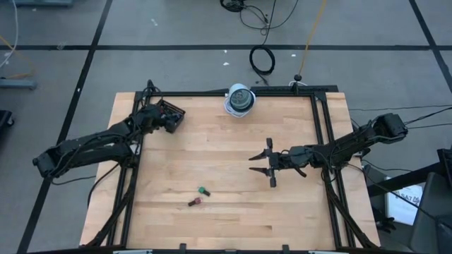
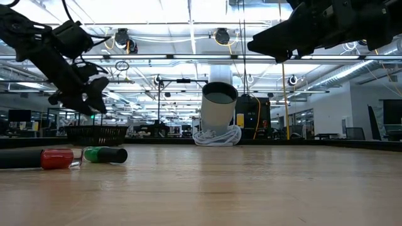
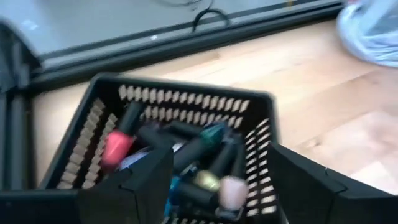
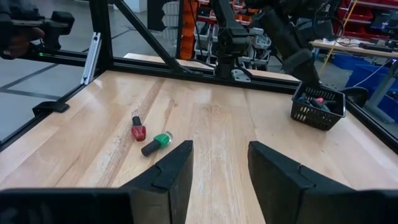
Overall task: Pick & Place Nail Polish
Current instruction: Put the red nail polish bottle into the black basket
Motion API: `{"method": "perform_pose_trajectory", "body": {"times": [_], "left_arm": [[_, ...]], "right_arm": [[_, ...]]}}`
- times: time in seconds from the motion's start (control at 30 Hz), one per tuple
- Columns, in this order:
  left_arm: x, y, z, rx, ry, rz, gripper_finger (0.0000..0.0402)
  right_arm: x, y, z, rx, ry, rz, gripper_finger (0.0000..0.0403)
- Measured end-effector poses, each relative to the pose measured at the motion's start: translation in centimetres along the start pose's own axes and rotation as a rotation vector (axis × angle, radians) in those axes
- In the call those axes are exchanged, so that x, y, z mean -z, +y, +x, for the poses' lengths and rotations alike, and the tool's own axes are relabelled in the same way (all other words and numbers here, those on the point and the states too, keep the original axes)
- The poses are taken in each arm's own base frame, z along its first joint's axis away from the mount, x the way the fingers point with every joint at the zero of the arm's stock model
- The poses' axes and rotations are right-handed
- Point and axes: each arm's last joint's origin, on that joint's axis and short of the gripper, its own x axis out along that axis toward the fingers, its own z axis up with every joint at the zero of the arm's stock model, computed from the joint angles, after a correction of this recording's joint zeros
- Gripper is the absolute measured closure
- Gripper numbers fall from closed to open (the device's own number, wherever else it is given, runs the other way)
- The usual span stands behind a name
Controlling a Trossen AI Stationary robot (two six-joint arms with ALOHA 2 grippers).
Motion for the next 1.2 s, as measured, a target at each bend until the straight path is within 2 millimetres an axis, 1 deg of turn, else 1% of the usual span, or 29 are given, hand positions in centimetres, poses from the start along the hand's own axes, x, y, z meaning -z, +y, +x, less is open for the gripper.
{"method": "perform_pose_trajectory", "body": {"times": [0.13,0.23,0.43,0.53,0.77,0.9,1.0,1.1,1.2], "left_arm": [[-0.3,-1.0,-0.2,0.105,-0.038,0.055,0.0156],[-0.2,-2.1,-0.6,0.244,-0.030,0.101,0.0163],[1.1,-4.6,-1.8,0.559,0.066,0.195,0.0169],[1.8,-5.8,-2.6,0.672,0.099,0.249,0.0170],[3.3,-8.4,-5.1,0.916,0.086,0.391,0.0170],[4.5,-9.6,-6.8,1.022,0.085,0.472,0.0170],[5.9,-10.5,-7.8,1.043,0.098,0.521,0.0170],[7.4,-12.0,-8.9,1.047,0.090,0.506,0.0170],[9.3,-13.8,-10.3,1.068,0.137,0.608,0.0170]], "right_arm": [[0.0,0.0,0.0,0.000,0.000,0.000,0.0257],[0.0,0.0,0.0,0.000,0.001,0.000,0.0257],[0.0,0.0,0.0,0.000,0.004,-0.001,0.0257],[0.0,0.0,0.0,0.000,0.002,0.000,0.0257],[0.0,0.0,0.0,0.000,0.000,0.002,0.0257],[0.0,0.0,0.0,-0.001,0.003,0.029,0.0257],[0.1,0.0,0.0,-0.001,0.012,0.026,0.0257],[0.1,0.0,0.0,-0.001,0.009,0.026,0.0257],[0.0,0.0,0.0,0.000,0.002,0.027,0.0257]]}}
